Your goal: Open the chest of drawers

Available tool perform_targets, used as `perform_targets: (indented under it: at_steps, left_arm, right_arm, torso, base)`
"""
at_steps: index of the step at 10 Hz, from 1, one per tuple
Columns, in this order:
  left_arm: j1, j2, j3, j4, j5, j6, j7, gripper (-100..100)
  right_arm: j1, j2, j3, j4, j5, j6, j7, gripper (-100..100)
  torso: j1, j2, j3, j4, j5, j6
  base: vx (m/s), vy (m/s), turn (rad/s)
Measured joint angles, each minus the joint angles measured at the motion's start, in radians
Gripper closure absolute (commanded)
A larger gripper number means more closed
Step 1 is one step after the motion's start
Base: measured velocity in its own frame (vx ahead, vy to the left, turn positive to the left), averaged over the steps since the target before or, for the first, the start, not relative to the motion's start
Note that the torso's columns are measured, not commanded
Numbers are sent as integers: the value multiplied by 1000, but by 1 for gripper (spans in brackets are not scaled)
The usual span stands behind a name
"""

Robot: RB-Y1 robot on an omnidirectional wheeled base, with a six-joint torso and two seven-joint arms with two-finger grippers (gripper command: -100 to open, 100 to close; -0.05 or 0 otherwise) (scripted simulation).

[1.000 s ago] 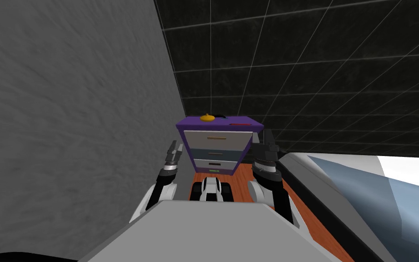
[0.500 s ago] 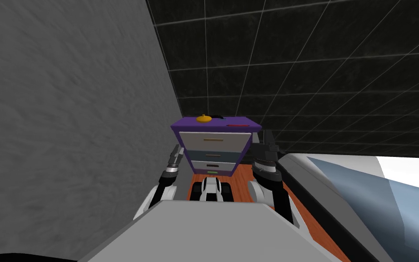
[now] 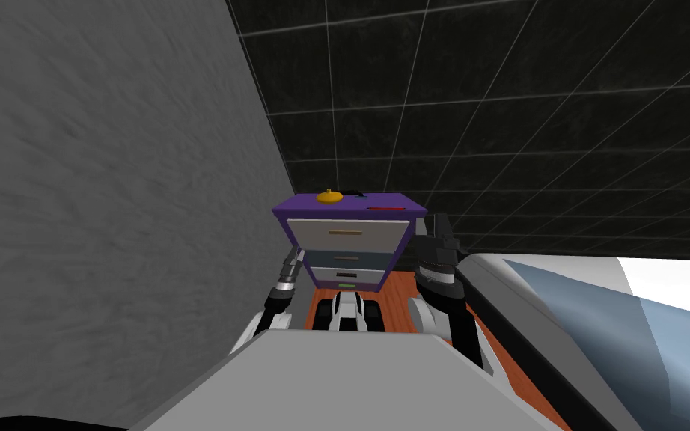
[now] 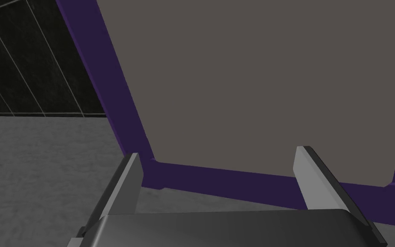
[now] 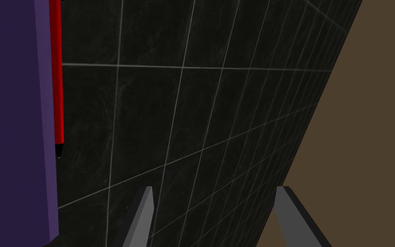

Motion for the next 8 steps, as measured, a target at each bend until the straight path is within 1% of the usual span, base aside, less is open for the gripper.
perform_targets:
  at_steps: [2,6,8]
  left_arm:
    - [-8,-4,1,63,0,-30,-2,-100]
    - [-11,-14,-2,152,-1,-69,-6,-100]
    - [-12,-15,0,211,1,-104,-5,-100]
  right_arm:
    - [0,0,0,0,0,0,0,0]
    - [0,0,0,0,0,0,0,0]
    - [0,0,0,0,0,0,0,0]
  torso:
    - [-1,0,0,0,0,0]
    - [-1,-1,0,0,0,0]
    - [-1,0,0,0,0,0]
  base:
    - [40,-53,-11]
    - [37,-52,-12]
    - [33,-51,-11]
